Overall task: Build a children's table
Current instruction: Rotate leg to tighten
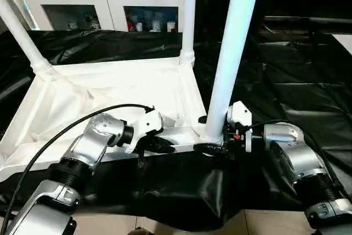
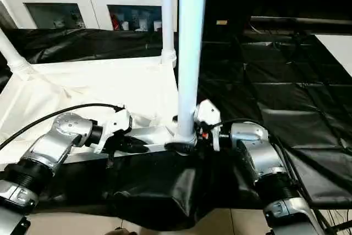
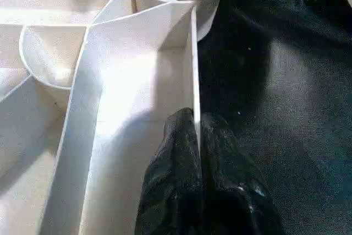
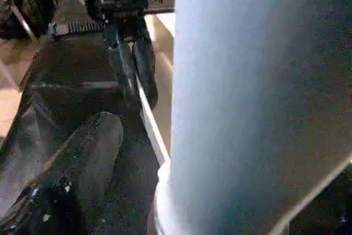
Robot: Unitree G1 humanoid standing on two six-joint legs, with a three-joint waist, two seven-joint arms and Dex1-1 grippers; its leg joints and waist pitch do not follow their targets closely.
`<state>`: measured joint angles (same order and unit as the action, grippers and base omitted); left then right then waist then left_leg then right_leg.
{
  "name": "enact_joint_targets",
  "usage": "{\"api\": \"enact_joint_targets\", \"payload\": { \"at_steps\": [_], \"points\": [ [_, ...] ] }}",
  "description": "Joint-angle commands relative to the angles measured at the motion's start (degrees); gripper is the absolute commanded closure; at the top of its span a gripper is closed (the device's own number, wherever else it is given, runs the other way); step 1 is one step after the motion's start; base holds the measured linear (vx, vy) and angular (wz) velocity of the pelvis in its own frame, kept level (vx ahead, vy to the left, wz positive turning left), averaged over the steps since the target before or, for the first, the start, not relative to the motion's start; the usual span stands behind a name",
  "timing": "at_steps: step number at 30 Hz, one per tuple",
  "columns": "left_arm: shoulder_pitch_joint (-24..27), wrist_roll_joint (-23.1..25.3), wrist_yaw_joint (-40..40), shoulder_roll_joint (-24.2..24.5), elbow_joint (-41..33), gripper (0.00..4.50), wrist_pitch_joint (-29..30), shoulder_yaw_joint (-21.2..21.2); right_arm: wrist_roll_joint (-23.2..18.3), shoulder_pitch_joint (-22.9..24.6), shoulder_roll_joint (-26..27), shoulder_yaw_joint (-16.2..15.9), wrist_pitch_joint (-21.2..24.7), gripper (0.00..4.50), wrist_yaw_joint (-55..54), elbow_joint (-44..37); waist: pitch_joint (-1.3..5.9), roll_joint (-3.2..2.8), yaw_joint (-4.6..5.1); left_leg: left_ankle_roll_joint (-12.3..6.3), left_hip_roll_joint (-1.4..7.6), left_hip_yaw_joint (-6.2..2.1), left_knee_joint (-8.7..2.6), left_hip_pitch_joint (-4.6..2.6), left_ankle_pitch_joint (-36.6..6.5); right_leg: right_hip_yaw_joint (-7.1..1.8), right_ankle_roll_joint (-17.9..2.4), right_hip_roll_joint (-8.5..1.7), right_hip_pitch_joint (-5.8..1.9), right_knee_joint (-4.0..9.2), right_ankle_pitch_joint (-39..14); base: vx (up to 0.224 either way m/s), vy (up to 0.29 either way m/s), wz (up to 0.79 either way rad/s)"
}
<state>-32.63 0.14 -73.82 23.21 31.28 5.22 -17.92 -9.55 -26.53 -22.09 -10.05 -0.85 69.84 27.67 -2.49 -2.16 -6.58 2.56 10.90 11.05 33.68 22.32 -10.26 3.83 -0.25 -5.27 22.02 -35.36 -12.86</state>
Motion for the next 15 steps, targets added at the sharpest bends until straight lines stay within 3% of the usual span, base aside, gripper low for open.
{"api": "enact_joint_targets", "payload": {
  "at_steps": [1,7,15],
  "points": [
    [-0.4,-0.5,-1.7,-0.1,-2.2,4.50,0.3,-0.9,0.7,0.0,-0.8,-1.4,-0.8,0.31,1.5,-0.5,3.76,0.43,0.15,-5.45,2.74,-0.96,-3.37,-1.32,-6.0,-2.34,-15.7,-3.47,-2.35,2.93,4.2,0.000,0.000,0.00],
    [-0.3,-0.6,-1.2,-0.1,-2.4,4.50,0.6,-0.9,1.5,-1.4,-0.9,-0.7,-1.6,0.44,0.6,2.2,3.85,0.35,0.15,-5.60,2.75,-0.99,-3.26,-1.35,-5.7,-2.28,-16.0,-3.43,-2.33,2.85,3.7,0.000,0.000,0.00],
    [-0.3,-0.3,-0.8,-0.1,-2.4,4.50,0.6,-0.8,3.7,-2.1,-1.1,-1.7,-4.6,1.22,-1.3,4.9,3.82,0.45,0.15,-5.64,2.63,-0.95,-3.13,-1.27,-5.8,-2.25,-16.1,-3.38,-2.37,2.83,3.5,0.000,0.000,0.00]
  ]
}}
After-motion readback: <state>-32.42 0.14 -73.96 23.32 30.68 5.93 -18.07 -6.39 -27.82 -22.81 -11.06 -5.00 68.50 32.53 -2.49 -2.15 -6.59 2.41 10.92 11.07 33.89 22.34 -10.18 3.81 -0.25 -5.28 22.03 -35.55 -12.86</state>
